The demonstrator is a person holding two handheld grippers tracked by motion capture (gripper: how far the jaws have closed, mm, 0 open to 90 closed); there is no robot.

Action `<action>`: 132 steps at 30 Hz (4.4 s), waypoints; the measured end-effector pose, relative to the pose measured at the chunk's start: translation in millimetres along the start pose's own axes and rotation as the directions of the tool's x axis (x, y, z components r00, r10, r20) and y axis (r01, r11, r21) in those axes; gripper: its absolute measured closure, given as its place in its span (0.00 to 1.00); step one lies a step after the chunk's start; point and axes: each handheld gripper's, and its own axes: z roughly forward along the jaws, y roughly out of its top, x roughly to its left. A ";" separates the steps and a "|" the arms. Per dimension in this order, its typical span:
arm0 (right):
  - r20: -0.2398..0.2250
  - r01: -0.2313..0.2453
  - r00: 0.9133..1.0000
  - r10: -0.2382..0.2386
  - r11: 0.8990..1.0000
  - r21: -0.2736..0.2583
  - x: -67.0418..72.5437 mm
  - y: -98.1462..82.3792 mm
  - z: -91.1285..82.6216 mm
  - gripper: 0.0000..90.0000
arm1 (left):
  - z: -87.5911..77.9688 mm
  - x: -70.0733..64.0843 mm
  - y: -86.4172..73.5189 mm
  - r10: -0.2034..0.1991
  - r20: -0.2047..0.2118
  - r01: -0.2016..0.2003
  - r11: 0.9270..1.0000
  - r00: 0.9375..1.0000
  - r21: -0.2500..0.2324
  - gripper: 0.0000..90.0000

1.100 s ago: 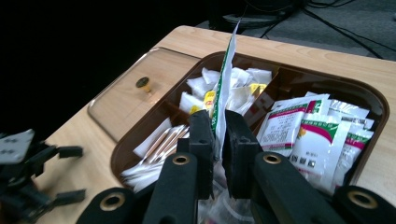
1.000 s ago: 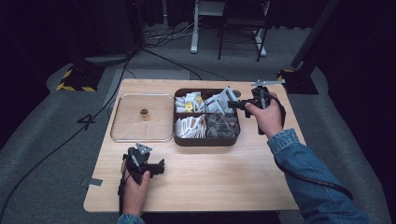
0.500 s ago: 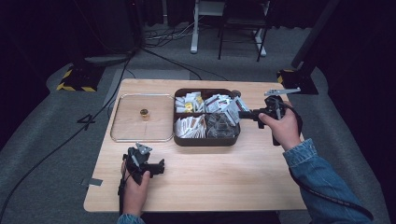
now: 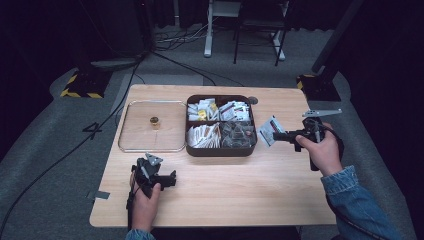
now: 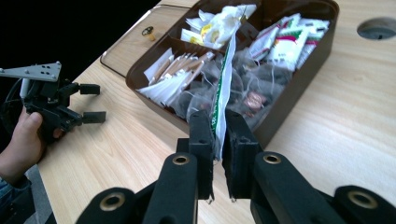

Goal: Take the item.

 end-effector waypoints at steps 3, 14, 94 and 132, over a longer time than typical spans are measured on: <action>0.005 -0.014 1.000 0.014 1.000 -0.004 -3.5 -8.8 -3.9 0.93 | 0.0 0.0 0.0 0.000 0.000 0.000 1.000 1.000 0.000 0.00; 0.089 -0.044 0.995 0.040 0.998 0.049 -21.5 -45.7 6.0 0.93 | 0.0 0.0 0.0 0.000 0.000 0.000 1.000 1.000 0.000 0.00; 0.067 0.210 0.975 -0.211 0.977 0.025 32.6 -63.4 7.6 0.46 | -0.8 -0.6 -0.8 0.009 0.004 -0.009 1.000 1.000 0.000 0.00; -0.008 0.410 0.910 -0.414 0.899 0.157 54.5 -142.0 89.2 0.30 | 0.3 -1.1 0.5 0.003 0.005 -0.003 1.000 1.000 0.002 0.00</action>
